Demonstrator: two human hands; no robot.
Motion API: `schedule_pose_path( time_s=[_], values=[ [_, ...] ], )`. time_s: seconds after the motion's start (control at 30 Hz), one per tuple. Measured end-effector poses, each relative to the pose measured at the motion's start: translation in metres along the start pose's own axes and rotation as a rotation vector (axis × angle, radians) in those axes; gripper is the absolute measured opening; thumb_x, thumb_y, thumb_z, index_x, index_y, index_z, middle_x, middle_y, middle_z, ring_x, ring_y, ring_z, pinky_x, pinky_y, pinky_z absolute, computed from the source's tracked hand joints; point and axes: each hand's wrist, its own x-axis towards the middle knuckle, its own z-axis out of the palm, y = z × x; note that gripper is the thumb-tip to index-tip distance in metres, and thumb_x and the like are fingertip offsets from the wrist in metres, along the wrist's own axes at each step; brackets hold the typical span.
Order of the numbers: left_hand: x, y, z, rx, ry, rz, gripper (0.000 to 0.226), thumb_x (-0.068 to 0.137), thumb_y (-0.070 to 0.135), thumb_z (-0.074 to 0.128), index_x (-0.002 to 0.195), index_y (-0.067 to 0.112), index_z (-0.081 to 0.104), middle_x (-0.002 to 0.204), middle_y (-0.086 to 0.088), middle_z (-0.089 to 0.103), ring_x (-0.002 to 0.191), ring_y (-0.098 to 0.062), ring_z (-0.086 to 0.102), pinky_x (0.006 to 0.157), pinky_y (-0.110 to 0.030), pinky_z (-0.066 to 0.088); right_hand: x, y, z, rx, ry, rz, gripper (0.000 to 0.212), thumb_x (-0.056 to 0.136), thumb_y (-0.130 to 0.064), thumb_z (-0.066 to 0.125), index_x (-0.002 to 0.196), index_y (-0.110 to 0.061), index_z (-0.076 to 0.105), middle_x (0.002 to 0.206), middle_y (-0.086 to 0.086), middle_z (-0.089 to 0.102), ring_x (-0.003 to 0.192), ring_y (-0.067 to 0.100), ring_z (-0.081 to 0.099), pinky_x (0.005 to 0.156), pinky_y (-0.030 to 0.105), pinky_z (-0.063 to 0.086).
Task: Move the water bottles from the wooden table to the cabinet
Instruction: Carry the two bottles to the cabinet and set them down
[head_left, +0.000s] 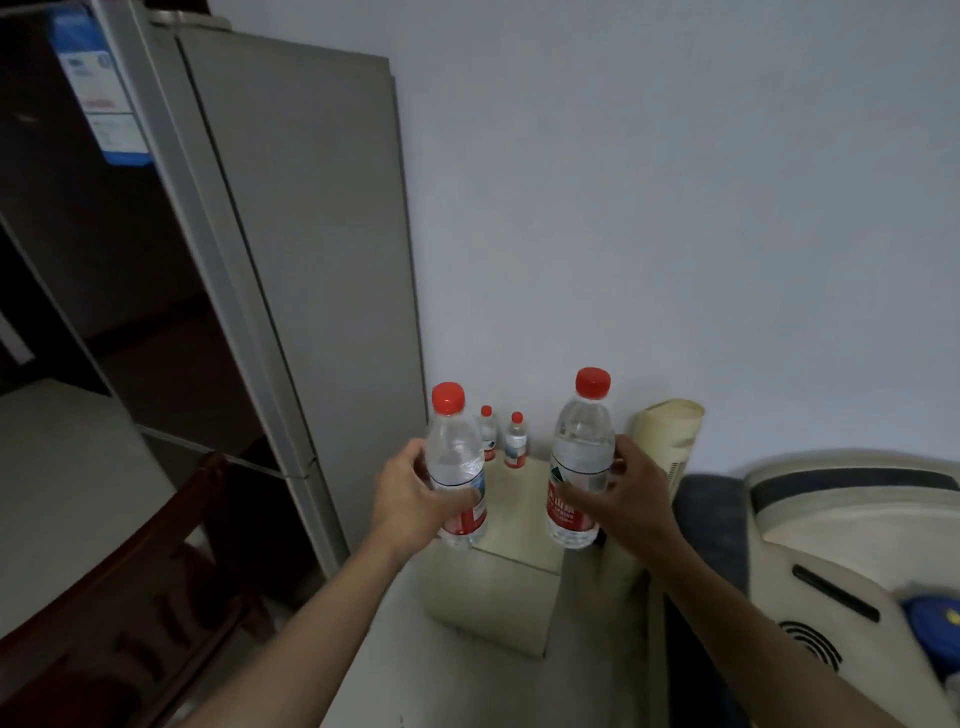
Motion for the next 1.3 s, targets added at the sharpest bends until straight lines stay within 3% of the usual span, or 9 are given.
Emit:
schedule_pose_path(
  time_s=[0.1,0.23,0.33,0.5,0.6,0.7,0.87,1.03,1.3],
  values=[
    [0.036,-0.008,-0.001,-0.001,-0.065,0.050,0.056,0.060,0.009,0.093,0.106,0.022,0.063,0.100,0.004,0.071,0.092,-0.015,0.070,0.076,-0.029,0.059,0.017,-0.008,0.010,-0.037,0.059,0.031,0.066,0.064,-0.027,0.090,0.119,-0.016,0.055,0.109,0.000,0.065,0.098,0.016,0.063,0.083,0.031,0.055],
    [0.083,-0.018,-0.007,0.019,-0.154,0.142,0.059,0.063,0.014,0.091,0.110,0.025,0.057,0.103,0.009,0.067,0.092,-0.010,0.067,0.073,-0.017,0.053,0.035,-0.021,0.021,-0.075,0.145,0.065,0.061,0.060,-0.027,0.092,0.110,-0.027,0.057,0.099,-0.015,0.067,0.089,0.001,0.064,0.075,0.021,0.052],
    [0.117,-0.025,-0.006,0.033,-0.174,0.163,0.060,0.064,0.017,0.092,0.112,0.024,0.056,0.108,0.005,0.066,0.098,-0.018,0.066,0.085,-0.034,0.057,0.043,-0.022,0.027,-0.064,0.186,0.097,0.056,0.061,-0.018,0.091,0.106,-0.028,0.059,0.094,-0.016,0.069,0.086,-0.008,0.064,0.067,0.010,0.049],
    [0.159,-0.033,0.007,0.030,-0.246,0.141,0.063,0.066,0.014,0.090,0.119,0.015,0.056,0.117,-0.004,0.066,0.106,-0.026,0.066,0.094,-0.050,0.056,0.060,-0.010,0.031,-0.112,0.240,0.154,0.060,0.059,-0.023,0.091,0.111,-0.024,0.062,0.096,-0.012,0.072,0.086,-0.001,0.066,0.072,0.015,0.051],
    [0.184,-0.036,0.025,0.036,-0.271,0.153,0.066,0.066,0.014,0.090,0.124,0.013,0.056,0.119,-0.006,0.066,0.106,-0.025,0.065,0.093,-0.048,0.057,0.081,0.002,0.030,-0.107,0.251,0.190,0.062,0.060,-0.021,0.090,0.115,-0.022,0.061,0.099,-0.012,0.071,0.089,0.000,0.066,0.070,0.011,0.049],
    [0.210,-0.042,0.044,0.078,-0.280,0.160,0.068,0.064,0.017,0.092,0.122,0.012,0.057,0.116,-0.004,0.066,0.104,-0.024,0.065,0.089,-0.044,0.058,0.107,0.022,0.031,-0.066,0.269,0.207,0.061,0.060,-0.018,0.089,0.115,-0.023,0.061,0.099,-0.012,0.072,0.089,0.002,0.068,0.075,0.019,0.055],
    [0.256,-0.047,0.083,0.137,-0.287,0.164,0.062,0.061,0.017,0.093,0.113,0.015,0.059,0.104,0.002,0.066,0.094,-0.018,0.065,0.077,-0.025,0.053,0.166,0.067,0.032,-0.024,0.267,0.203,0.058,0.058,-0.017,0.090,0.105,-0.032,0.059,0.094,-0.014,0.071,0.087,-0.003,0.066,0.071,0.014,0.053],
    [0.308,-0.049,0.123,0.117,-0.265,0.082,0.062,0.062,0.019,0.092,0.113,0.024,0.057,0.107,0.007,0.067,0.100,-0.017,0.066,0.087,-0.037,0.057,0.231,0.107,0.024,-0.003,0.208,0.228,0.059,0.060,-0.017,0.090,0.108,-0.029,0.057,0.098,-0.015,0.068,0.087,-0.001,0.065,0.073,0.013,0.048],
    [0.366,-0.058,0.144,0.079,-0.177,0.014,0.061,0.060,0.007,0.093,0.109,0.024,0.060,0.105,0.008,0.069,0.098,-0.012,0.067,0.087,-0.036,0.057,0.296,0.147,0.028,-0.026,0.141,0.276,0.066,0.052,-0.038,0.085,0.111,-0.030,0.056,0.100,-0.013,0.068,0.089,0.004,0.065,0.076,0.023,0.052]
  ],
)
